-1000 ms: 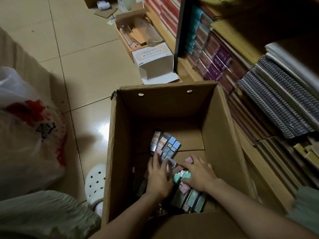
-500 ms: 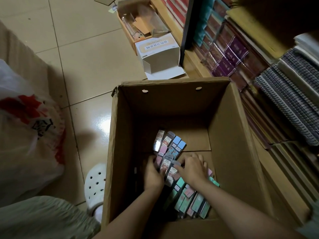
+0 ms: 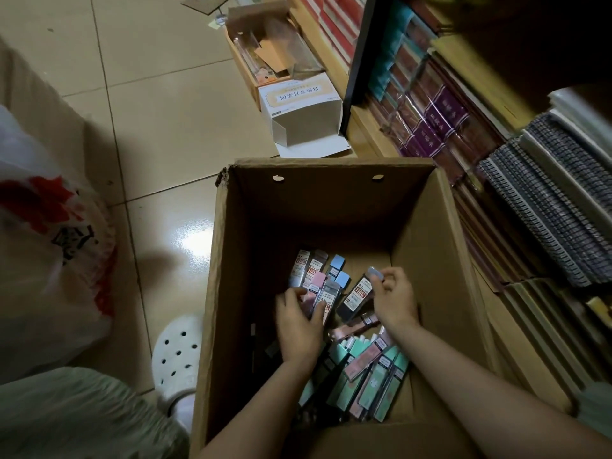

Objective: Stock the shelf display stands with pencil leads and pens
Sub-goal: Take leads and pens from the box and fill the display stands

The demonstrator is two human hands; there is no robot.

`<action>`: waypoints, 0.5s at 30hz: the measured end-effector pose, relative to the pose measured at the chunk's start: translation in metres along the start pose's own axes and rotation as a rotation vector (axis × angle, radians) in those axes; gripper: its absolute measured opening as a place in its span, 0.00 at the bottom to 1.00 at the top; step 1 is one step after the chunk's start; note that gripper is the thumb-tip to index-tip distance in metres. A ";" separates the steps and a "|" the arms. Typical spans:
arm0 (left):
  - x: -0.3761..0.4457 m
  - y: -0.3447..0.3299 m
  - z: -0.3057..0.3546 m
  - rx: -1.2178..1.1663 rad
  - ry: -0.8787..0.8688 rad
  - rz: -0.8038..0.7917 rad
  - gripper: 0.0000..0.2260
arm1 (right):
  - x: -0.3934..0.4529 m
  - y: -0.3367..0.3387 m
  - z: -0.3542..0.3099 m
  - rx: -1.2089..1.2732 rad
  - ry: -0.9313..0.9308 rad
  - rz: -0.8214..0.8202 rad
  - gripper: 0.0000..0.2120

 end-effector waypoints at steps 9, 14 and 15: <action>-0.006 -0.028 0.018 -0.095 -0.034 -0.390 0.12 | -0.013 -0.043 -0.030 0.179 0.094 -0.340 0.03; 0.010 -0.017 -0.013 -0.180 0.174 -0.257 0.10 | -0.005 -0.037 -0.015 -0.344 0.141 -0.338 0.26; 0.013 -0.016 -0.016 -0.198 0.194 -0.235 0.09 | -0.006 -0.041 -0.012 -0.412 0.139 -0.368 0.33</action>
Point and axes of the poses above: each hand's wrist, its own x-axis towards the middle knuckle, its own y-axis out of the back of the hand, z = x × y, the point moved 8 cm from there along x, towards the middle knuckle, and after that the axes turned 6 degrees about y, right-handed, at the moved point
